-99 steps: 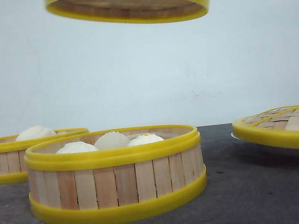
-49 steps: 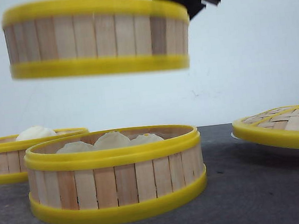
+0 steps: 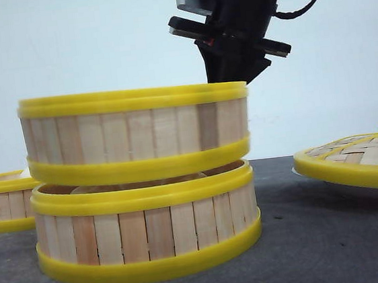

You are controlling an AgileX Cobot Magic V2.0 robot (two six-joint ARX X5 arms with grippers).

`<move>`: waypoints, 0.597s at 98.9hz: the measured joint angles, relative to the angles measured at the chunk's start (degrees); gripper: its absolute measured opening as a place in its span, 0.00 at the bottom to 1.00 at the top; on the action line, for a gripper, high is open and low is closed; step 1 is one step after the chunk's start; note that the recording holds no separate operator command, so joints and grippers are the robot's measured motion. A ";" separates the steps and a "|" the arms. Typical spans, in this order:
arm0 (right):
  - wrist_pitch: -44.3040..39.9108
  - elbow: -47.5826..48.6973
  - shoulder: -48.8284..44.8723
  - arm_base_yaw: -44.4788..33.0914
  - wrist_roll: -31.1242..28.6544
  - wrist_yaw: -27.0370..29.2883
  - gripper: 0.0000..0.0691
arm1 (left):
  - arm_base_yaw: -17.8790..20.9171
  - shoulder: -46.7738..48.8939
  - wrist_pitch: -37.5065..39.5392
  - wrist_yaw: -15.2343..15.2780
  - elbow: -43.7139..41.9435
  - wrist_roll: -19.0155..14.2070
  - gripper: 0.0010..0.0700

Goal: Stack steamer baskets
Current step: 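Lower the basket onto the nearer basket and open the right gripper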

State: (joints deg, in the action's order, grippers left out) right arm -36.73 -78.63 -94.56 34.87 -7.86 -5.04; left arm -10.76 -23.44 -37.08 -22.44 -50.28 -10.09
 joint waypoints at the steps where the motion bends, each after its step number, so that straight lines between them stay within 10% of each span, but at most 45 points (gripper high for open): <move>1: 0.11 0.00 0.00 0.00 -0.07 0.00 0.04 | 0.00 0.00 0.00 0.00 0.00 0.00 0.55; 59: -1.53 0.04 -3.69 0.04 -1.18 -0.37 0.04 | 0.00 0.00 0.00 0.00 0.00 0.00 0.55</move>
State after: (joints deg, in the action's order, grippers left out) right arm -38.26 -78.59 -98.26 34.92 -9.04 -5.41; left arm -10.76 -23.44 -37.08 -22.44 -50.28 -10.09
